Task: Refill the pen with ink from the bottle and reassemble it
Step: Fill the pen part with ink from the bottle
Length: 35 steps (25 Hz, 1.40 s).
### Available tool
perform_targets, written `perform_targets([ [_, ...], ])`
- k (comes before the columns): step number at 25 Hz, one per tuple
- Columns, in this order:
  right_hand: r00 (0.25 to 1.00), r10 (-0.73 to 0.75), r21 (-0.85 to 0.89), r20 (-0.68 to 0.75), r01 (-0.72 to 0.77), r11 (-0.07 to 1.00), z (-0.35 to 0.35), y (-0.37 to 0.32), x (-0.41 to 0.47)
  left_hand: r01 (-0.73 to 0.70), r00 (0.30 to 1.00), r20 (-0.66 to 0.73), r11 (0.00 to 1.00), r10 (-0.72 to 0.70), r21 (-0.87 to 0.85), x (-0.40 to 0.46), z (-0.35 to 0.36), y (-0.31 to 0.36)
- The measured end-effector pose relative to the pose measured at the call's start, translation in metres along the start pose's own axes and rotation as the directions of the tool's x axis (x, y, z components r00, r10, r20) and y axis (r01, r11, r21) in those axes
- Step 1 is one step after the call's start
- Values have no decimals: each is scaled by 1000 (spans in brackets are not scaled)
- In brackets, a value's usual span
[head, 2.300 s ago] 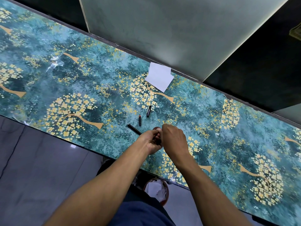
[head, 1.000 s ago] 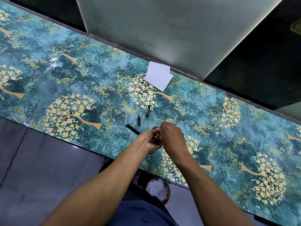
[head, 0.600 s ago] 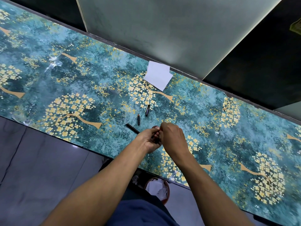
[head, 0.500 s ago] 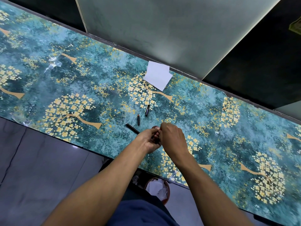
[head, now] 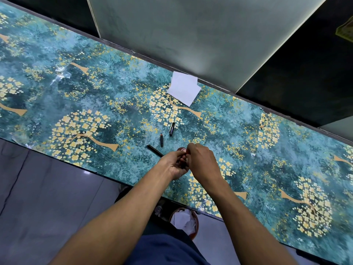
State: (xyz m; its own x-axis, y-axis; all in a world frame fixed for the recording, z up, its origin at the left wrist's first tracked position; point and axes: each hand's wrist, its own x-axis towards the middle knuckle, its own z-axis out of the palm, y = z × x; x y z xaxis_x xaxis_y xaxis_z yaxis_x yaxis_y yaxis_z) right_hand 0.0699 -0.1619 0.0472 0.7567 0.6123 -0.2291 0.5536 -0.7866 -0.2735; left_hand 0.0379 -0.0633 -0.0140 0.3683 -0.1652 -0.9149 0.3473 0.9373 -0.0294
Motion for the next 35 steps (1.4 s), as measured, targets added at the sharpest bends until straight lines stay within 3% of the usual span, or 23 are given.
perform_targets([
  [7,998,44,-108,-34,-48,993,9,2,2,-8,1000,-11,999,7,-46,1,0,0],
  [14,1000,9,11,-20,-9,1000,6,5,1,4,1000,4,999,-4,-33,3,-1,0],
  [21,999,39,-109,-35,-42,993,7,2,3,8,1000,-2,1000,-8,-25,2,0,1],
  [29,1000,2,22,-15,-2,1000,5,7,2,25,1000,-5,999,-25,-42,0,1,2],
  [35,998,50,-98,-39,-54,994,9,3,6,23,1000,-19,997,-24,-74,-2,2,2],
])
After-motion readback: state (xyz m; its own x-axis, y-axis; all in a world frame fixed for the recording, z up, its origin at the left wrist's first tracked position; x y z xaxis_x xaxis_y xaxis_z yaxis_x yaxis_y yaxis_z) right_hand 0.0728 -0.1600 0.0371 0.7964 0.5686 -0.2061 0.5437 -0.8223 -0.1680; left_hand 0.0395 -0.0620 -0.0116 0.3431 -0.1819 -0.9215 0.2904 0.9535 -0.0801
